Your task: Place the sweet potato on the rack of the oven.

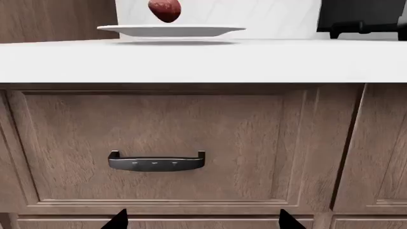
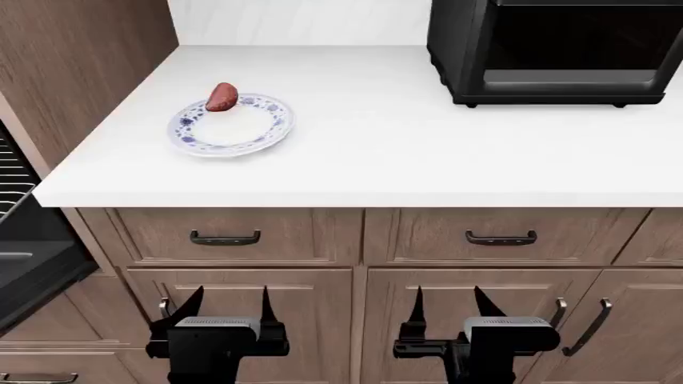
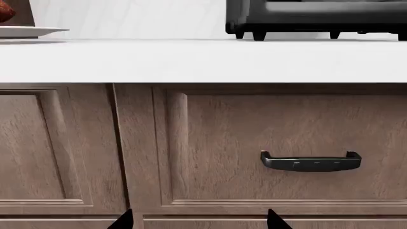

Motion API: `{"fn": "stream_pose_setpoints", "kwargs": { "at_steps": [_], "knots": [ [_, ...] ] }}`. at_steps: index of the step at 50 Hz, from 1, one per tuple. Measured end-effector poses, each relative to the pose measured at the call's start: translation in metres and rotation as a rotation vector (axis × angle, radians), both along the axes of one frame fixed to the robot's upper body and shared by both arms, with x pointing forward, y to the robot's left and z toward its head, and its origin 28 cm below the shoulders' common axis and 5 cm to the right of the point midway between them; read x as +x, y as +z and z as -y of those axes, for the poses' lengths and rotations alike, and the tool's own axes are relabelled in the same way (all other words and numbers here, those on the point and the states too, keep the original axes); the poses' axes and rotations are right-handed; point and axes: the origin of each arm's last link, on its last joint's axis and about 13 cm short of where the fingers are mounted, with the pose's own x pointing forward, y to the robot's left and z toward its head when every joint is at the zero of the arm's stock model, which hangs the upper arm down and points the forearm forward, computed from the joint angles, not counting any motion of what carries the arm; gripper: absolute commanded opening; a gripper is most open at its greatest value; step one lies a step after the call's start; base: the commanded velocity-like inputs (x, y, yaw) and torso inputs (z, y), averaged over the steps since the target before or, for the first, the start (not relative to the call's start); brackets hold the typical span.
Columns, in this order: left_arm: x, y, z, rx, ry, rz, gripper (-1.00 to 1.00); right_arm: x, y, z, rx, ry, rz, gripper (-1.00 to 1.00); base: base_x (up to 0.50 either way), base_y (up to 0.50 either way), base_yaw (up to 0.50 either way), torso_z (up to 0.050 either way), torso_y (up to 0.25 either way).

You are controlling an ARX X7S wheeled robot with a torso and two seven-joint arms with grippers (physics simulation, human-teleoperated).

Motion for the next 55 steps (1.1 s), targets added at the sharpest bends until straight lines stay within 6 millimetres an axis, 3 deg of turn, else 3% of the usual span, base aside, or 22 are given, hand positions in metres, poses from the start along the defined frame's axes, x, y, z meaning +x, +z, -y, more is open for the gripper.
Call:
{"fn": "stream_pose_setpoints", "kwargs": {
  "at_steps": [17, 55],
  "knots": [
    [0.0008, 0.0000, 0.0003, -0.001, -0.002, 0.001, 1.00, -0.0002, -0.0005, 0.0003, 0.006, -0.003, -0.003, 1.00, 0.00, 0.02, 0.00, 0.000, 0.000],
    [0.0011, -0.0001, -0.0003, 0.007, -0.003, -0.001, 1.00, -0.0002, -0.0006, -0.0005, 0.019, -0.007, 0.000, 1.00, 0.00, 0.33, 0.00, 0.000, 0.000]
  ]
}}
